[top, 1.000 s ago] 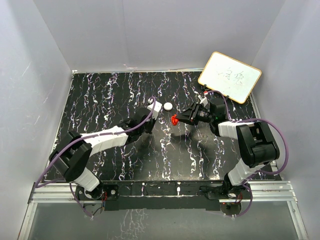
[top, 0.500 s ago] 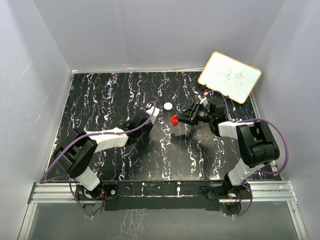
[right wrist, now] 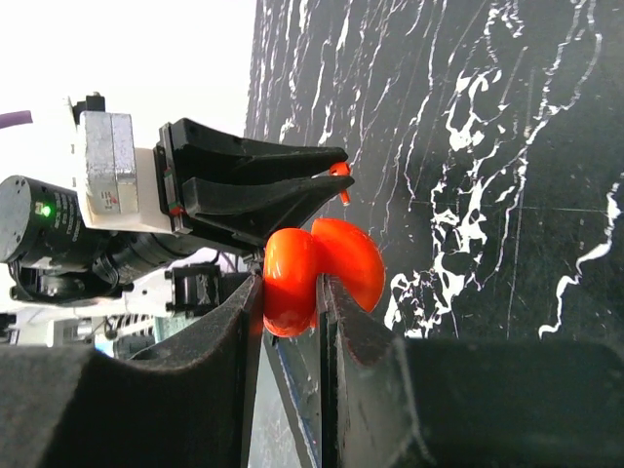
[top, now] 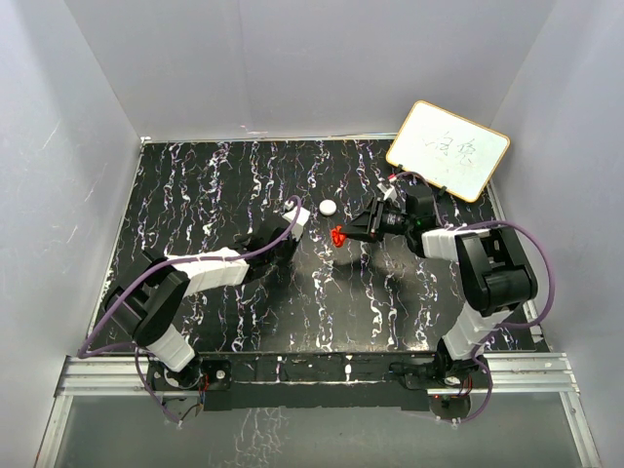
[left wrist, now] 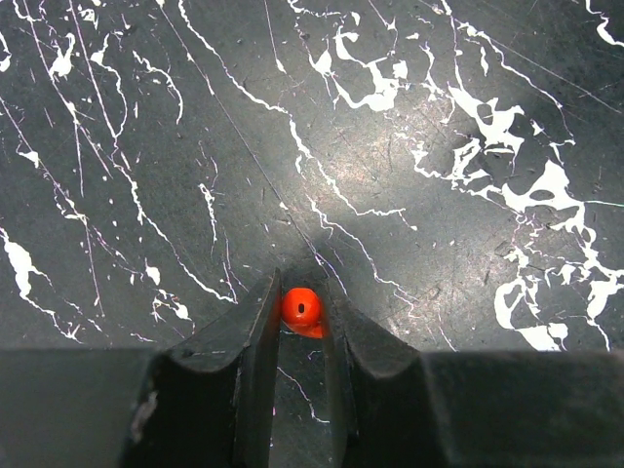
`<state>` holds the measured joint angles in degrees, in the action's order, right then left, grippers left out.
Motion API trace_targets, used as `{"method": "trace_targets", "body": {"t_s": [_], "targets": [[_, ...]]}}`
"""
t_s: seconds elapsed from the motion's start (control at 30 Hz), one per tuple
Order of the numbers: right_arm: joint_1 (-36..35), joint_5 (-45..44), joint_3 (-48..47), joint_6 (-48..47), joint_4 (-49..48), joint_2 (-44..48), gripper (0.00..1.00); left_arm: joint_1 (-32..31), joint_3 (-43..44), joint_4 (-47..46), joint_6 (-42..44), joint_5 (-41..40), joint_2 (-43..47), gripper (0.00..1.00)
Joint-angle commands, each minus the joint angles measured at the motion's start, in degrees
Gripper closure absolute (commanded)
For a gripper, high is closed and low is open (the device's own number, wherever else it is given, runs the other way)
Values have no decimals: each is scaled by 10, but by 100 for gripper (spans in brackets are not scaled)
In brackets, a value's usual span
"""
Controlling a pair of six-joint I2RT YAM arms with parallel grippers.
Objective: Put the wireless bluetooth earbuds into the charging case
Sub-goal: Place the earbud at the center of the board.
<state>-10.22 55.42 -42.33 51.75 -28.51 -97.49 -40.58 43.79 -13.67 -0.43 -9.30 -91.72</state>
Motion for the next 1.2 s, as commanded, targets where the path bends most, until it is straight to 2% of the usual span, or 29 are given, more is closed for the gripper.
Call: {"method": "trace_targets", "body": {"t_s": [0.0, 0.47, 1.0, 1.17], "targets": [[3, 87, -48, -42, -5, -34, 100, 6, -6, 1, 4, 16, -1, 80], [4, 169, -58, 3, -95, -83, 100, 12, -10, -4, 17, 35, 5, 80], [3, 184, -51, 26, -134, -101, 100, 13, 0, 2, 26, 29, 2, 79], [3, 182, -52, 27, -133, -102, 100, 13, -5, -4, 24, 32, -1, 67]]}}
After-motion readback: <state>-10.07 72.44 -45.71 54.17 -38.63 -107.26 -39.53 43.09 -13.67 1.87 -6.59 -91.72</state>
